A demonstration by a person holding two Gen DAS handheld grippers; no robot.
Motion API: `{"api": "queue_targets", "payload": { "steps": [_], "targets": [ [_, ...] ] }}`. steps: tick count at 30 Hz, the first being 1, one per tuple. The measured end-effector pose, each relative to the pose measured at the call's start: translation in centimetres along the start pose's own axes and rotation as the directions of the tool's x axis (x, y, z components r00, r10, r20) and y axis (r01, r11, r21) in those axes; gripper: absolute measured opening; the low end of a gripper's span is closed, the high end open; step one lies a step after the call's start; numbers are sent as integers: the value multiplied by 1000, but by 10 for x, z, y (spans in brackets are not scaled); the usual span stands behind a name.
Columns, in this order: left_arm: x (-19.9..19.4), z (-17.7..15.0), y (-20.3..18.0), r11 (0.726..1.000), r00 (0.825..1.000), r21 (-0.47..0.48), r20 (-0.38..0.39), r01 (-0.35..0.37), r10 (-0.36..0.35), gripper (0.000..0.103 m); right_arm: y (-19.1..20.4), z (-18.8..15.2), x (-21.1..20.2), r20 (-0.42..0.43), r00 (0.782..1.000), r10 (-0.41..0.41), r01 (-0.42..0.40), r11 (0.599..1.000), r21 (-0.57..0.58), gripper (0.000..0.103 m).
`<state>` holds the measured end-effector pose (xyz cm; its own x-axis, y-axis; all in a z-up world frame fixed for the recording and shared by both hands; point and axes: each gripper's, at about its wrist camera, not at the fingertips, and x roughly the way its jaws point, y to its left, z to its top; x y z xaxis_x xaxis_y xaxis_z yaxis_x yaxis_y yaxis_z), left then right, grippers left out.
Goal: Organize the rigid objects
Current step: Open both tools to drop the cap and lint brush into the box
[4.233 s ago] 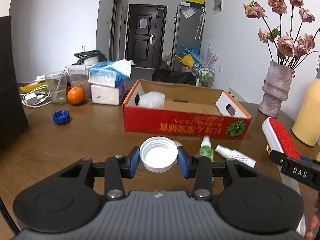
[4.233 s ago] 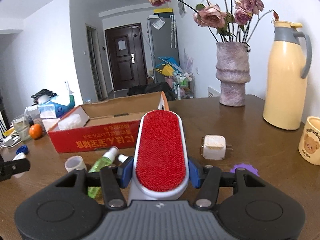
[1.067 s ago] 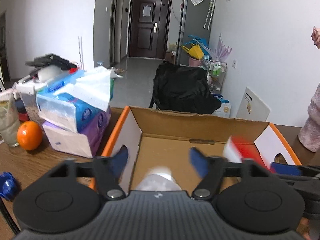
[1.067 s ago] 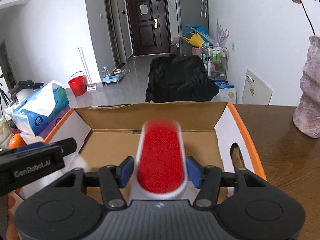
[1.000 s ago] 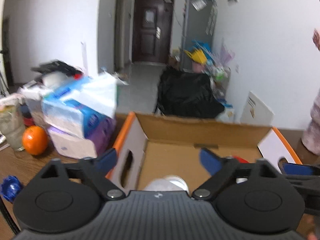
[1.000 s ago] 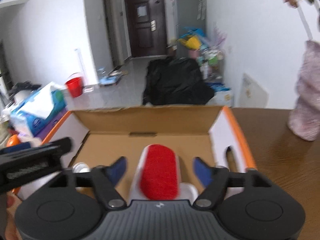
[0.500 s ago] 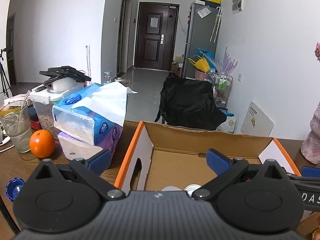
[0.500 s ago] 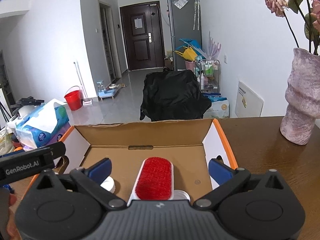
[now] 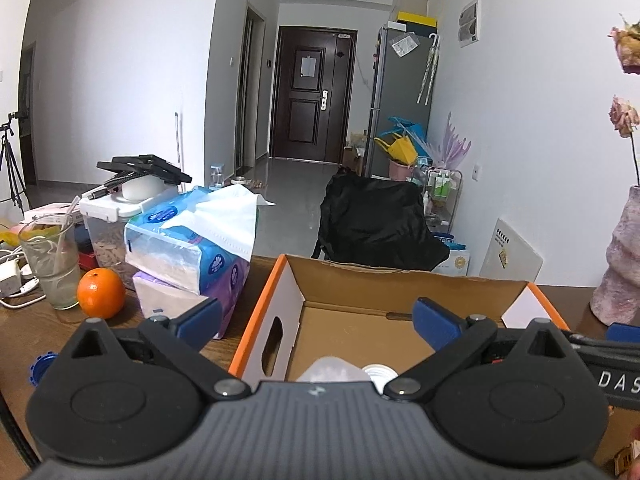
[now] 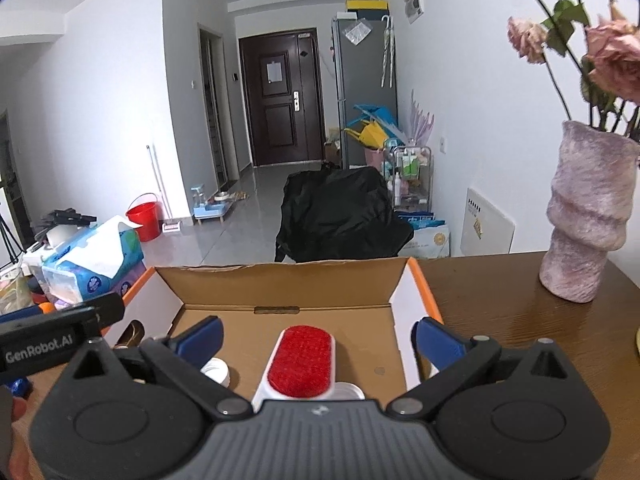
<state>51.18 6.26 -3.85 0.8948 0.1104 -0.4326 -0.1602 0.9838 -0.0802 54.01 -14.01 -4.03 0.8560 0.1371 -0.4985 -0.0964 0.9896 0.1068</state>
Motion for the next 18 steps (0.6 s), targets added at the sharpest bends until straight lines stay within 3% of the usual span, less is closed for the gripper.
{"api": "queue_targets", "payload": {
  "steps": [18],
  "targets": [
    [-60, -31, -4, 1000, 999, -2, 23, -26, 26, 103, -18, -30, -64, 65, 998, -26, 25, 1000, 10, 103]
  ]
}}
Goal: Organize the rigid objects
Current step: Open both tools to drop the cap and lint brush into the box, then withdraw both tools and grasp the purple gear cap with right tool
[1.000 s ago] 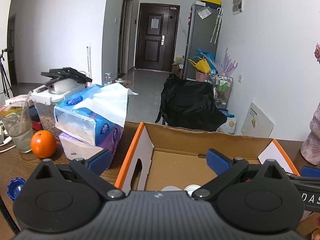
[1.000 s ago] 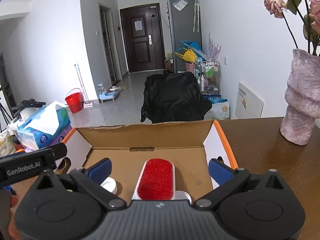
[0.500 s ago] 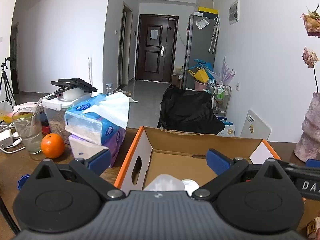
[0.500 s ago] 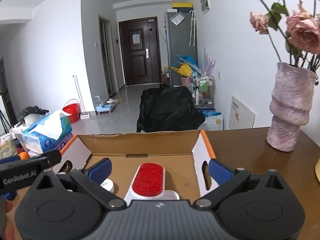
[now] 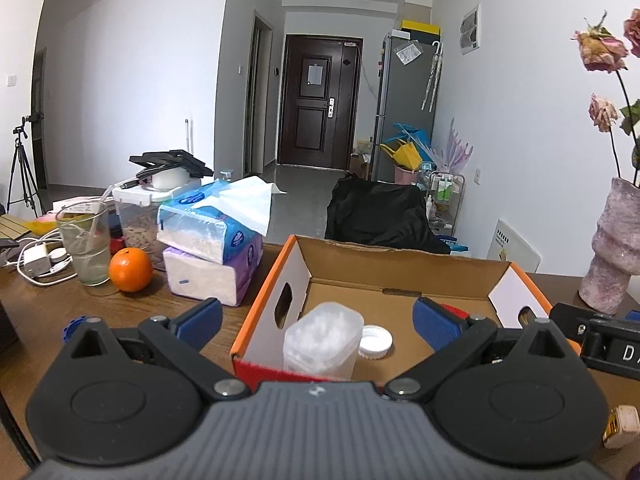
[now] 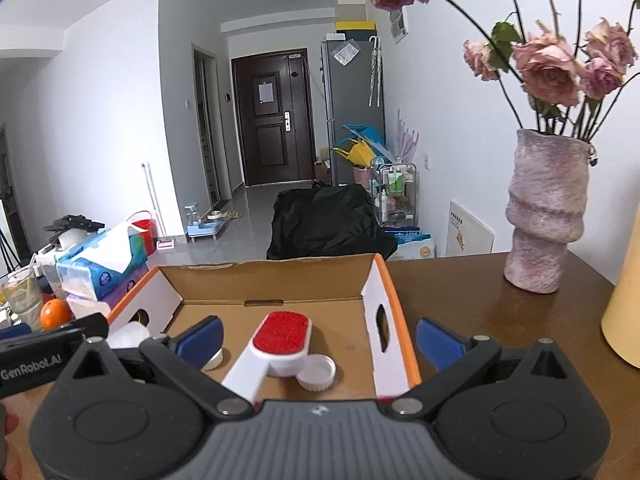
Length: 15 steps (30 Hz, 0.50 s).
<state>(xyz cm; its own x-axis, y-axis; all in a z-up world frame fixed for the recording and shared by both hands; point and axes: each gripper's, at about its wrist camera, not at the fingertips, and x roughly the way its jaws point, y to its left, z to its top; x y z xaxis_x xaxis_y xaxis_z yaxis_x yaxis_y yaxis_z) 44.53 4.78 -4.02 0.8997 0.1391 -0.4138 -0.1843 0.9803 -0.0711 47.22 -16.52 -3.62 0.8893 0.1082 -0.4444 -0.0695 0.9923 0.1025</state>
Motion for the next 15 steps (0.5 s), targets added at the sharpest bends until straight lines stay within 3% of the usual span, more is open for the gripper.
{"api": "queue_targets", "payload": {
  "steps": [15],
  "targets": [
    [-46, -33, 1, 1000, 1000, -14, -16, 22, -22, 103, -22, -29, -57, 38, 999, 1, -1, 1000, -8, 103]
  ]
}}
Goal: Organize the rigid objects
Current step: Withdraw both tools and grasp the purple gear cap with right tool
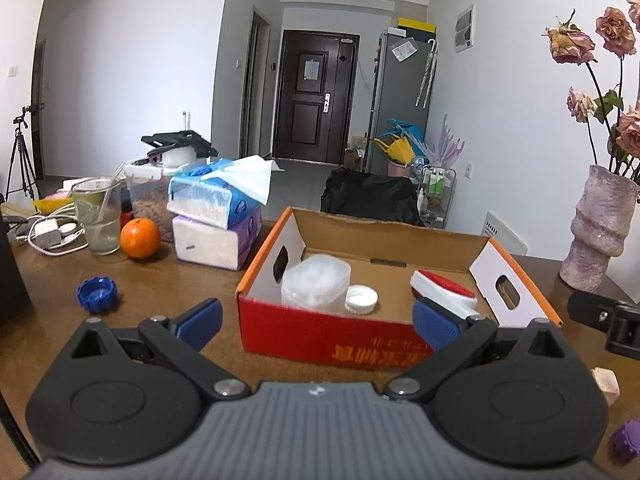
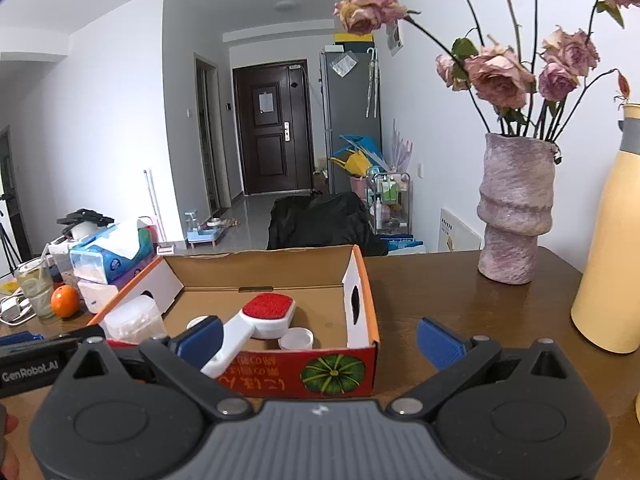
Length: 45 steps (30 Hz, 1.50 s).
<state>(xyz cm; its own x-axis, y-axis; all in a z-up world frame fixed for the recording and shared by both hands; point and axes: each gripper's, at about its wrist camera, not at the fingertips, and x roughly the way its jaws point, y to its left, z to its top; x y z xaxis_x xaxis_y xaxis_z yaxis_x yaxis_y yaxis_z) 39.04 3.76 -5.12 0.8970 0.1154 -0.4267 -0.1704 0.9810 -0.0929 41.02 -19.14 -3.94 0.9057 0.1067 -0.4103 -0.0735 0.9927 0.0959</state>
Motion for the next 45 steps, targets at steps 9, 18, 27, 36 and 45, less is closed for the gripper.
{"api": "queue_targets", "payload": {
  "steps": [9, 18, 27, 36, 45],
  "targets": [
    [-29, -19, -3, 1000, 1000, -5, 0, 4, -4, 103, -11, -22, -27, -12, 1000, -12, 11, 1000, -27, 103],
    [-54, -44, -15, 999, 1000, 33, -11, 6, -5, 103, -30, -47, -51, -35, 999, -22, 21, 1000, -14, 103],
    [-68, -61, -20, 999, 999, 41, -32, 8, -7, 103, -46, -67, -75, -22, 999, -27, 26, 999, -24, 103],
    [-67, -67, -19, 999, 998, 27, -65, 24, -23, 103, -78, -81, -90, -16, 997, -71, 70, 997, -12, 103],
    [-59, -71, -17, 999, 995, 21, -93, 26, -24, 103, -111, -93, -68, -106, 989, -104, 104, 995, -10, 103]
  ]
}}
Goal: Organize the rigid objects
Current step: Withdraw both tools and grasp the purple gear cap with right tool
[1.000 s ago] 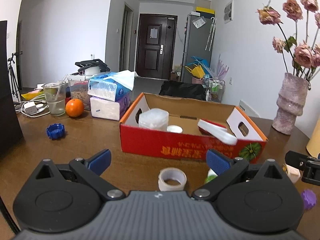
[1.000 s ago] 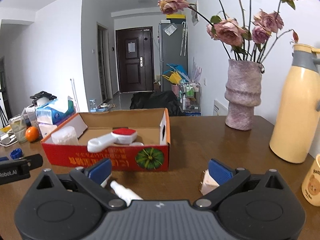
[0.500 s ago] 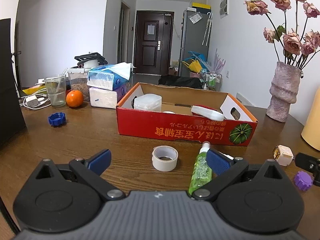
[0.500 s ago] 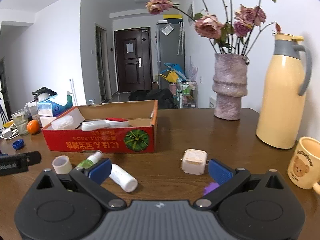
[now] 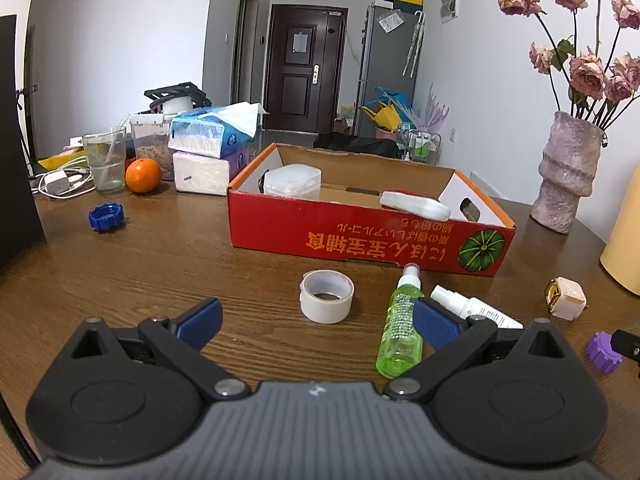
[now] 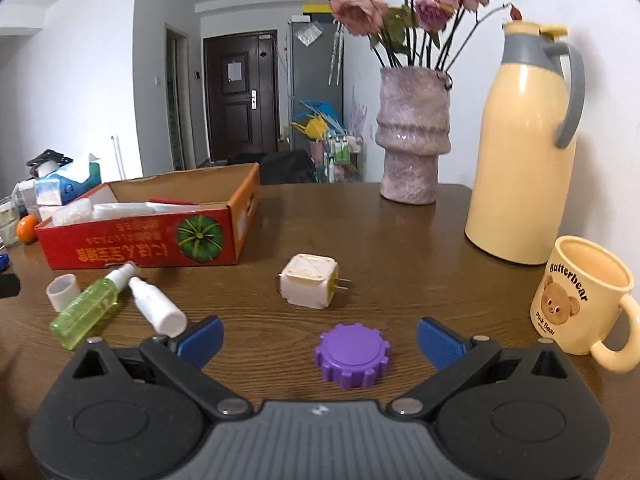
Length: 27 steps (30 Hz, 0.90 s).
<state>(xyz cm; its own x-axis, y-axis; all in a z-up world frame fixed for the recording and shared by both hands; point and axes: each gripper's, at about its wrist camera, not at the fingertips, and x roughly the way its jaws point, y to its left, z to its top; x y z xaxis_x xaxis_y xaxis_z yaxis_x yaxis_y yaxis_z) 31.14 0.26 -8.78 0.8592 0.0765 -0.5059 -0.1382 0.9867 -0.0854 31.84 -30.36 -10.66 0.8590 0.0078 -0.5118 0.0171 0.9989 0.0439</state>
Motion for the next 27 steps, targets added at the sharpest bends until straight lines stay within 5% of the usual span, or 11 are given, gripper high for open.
{"api": "queue_targets", "payload": {
  "steps": [13, 16, 18, 27],
  "targets": [
    [7, -2, 1, 1000, 999, 0, -32, 6, -6, 103, -16, -7, 40, -118, 990, -71, 76, 996, 36, 97],
    [8, -3, 0, 1000, 999, 3, -37, 9, -9, 103, -17, -8, 44, -131, 990, -56, 62, 997, 45, 83],
    [9, -3, -1, 1000, 999, 5, -43, 11, -11, 103, -15, -9, 47, -146, 988, -52, 58, 998, 33, 51],
    [23, -8, -13, 998, 994, 30, -92, 53, -51, 103, -3, -10, 34, -69, 997, -26, 27, 1000, 10, 50]
  ]
}}
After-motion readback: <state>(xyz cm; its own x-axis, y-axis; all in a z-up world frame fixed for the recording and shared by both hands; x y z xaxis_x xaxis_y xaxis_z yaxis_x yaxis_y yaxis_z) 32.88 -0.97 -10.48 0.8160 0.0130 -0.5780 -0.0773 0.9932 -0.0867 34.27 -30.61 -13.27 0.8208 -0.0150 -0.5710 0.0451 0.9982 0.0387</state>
